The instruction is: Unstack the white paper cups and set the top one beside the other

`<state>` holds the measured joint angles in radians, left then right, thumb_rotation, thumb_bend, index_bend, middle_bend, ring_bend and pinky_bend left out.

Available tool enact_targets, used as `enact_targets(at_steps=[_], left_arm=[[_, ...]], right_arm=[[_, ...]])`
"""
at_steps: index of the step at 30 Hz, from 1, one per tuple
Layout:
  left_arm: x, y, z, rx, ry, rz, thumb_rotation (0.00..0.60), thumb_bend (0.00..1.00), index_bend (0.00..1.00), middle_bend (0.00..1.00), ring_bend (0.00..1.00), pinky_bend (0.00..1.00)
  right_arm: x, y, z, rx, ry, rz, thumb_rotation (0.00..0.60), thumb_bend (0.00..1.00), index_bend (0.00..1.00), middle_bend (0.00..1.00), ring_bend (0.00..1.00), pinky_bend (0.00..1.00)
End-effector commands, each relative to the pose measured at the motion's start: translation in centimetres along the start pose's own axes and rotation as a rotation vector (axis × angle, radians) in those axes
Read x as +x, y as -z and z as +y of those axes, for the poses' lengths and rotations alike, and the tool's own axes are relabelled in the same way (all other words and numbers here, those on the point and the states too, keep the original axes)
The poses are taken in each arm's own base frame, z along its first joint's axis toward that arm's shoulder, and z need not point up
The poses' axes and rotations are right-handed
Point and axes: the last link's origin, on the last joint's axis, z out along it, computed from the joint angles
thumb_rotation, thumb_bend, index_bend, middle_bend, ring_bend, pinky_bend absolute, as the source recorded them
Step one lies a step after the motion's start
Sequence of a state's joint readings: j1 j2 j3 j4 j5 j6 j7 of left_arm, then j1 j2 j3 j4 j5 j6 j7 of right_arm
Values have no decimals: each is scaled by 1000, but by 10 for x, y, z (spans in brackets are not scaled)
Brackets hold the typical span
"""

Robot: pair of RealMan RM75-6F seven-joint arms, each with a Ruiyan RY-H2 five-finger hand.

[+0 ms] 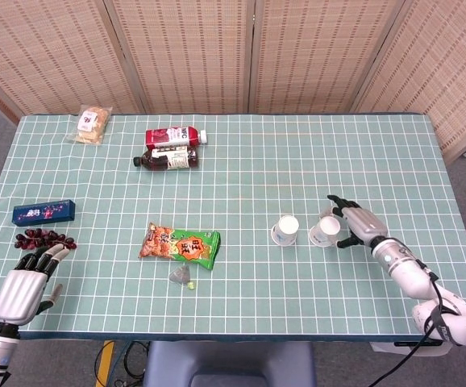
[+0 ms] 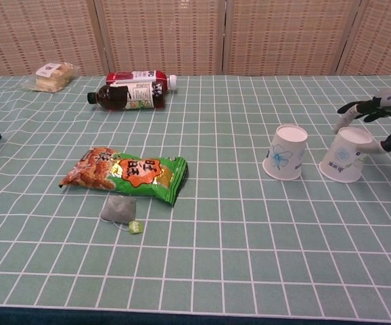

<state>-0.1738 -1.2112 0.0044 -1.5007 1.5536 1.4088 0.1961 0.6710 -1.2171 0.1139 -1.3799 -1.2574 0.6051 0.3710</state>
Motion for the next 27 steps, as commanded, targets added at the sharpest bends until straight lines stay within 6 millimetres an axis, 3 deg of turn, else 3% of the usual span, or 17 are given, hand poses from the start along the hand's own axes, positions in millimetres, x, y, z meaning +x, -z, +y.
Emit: enact_targets(at_steps=[1, 3, 9, 15, 22, 27], left_arm=[[0, 0, 0, 0, -1, 0, 600, 401, 209, 174, 143, 200], [0, 0, 0, -1, -2, -1, 600, 401, 209, 174, 143, 200], [0, 0, 1, -4, -4, 2, 600, 401, 209, 174, 143, 200], [0, -1, 0, 5, -5, 2, 600, 401, 209, 174, 143, 200], [0, -3, 0, 9, 4, 4, 600, 401, 209, 174, 142, 200], [1, -3, -4, 15, 16, 5, 600, 401, 209, 174, 142, 200]], right_arm=[[4, 5, -3, 14, -12, -2, 600, 328, 42, 0, 0, 0], [9, 9, -5, 28, -7, 10, 600, 323, 1, 0, 0, 0], [28, 32, -19, 78, -6, 49, 600, 310, 0, 0, 0, 0], [45, 80, -31, 145, 32, 140, 600, 297, 0, 0, 0, 0], [18, 127, 2, 96, 183, 168, 600, 293, 0, 0, 0, 0], [-8, 142, 35, 18, 246, 224, 600, 292, 0, 0, 0, 0]])
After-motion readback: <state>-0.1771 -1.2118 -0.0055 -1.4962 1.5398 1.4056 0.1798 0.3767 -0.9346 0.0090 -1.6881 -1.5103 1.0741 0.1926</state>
